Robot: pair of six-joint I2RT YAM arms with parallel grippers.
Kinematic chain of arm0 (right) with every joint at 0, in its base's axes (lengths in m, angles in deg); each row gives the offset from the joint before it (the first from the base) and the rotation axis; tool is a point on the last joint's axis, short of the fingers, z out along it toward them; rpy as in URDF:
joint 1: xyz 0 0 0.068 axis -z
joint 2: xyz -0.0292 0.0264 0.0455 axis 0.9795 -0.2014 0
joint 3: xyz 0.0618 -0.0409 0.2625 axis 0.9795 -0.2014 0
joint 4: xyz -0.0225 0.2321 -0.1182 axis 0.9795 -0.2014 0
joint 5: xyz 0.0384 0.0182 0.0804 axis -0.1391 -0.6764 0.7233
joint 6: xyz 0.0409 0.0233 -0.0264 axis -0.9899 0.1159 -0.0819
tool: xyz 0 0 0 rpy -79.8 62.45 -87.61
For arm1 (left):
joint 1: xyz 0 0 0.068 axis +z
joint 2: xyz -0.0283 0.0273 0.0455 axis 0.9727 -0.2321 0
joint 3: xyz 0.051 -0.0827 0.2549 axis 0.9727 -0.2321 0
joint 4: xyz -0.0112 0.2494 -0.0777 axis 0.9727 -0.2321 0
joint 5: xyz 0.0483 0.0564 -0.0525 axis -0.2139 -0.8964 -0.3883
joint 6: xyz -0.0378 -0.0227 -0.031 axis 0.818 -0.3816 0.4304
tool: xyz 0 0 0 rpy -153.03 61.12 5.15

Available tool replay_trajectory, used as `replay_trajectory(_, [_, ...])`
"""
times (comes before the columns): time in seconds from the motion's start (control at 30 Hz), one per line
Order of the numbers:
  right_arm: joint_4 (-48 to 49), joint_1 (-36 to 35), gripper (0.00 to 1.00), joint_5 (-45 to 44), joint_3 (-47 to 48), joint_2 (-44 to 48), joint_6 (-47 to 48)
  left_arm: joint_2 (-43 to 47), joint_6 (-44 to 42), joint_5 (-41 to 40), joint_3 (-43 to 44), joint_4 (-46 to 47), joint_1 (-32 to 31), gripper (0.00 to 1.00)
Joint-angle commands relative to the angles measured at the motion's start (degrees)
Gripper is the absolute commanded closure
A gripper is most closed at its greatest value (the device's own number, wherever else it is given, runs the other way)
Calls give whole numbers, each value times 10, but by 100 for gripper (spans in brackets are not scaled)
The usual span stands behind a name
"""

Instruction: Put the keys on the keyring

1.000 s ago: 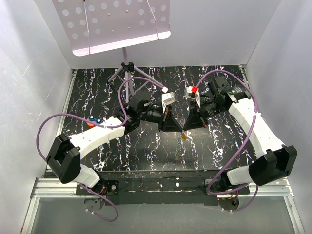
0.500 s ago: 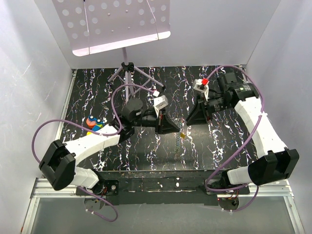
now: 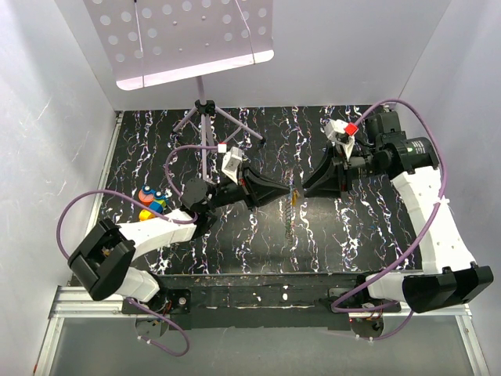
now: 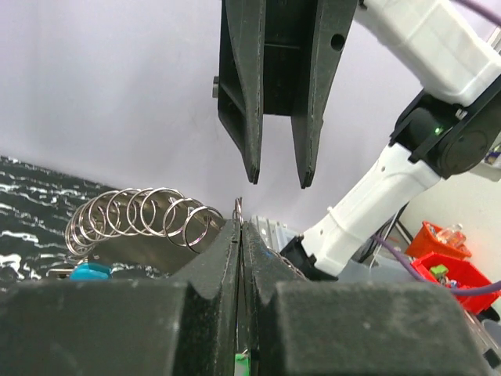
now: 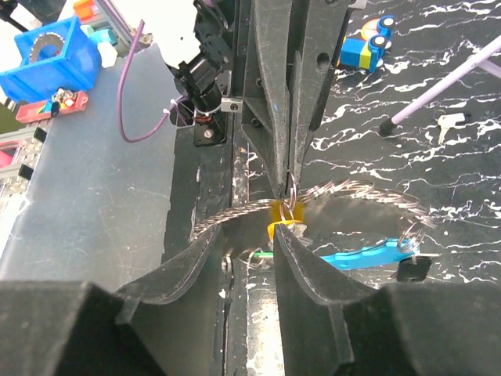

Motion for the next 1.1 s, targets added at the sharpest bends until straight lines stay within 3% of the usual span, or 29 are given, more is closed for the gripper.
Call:
replay_trajectory(0.0, [8, 2, 60, 26, 43, -11, -28, -3, 39, -38, 2, 104, -2, 100])
replay_trajectory(0.37, [57, 13, 60, 36, 44, -25, -93, -39, 59, -43, 23, 128, -19, 100])
replay_trajectory(1.07, [149, 12, 73, 43, -36, -13, -174, -40, 51, -72, 24, 121, -28, 100])
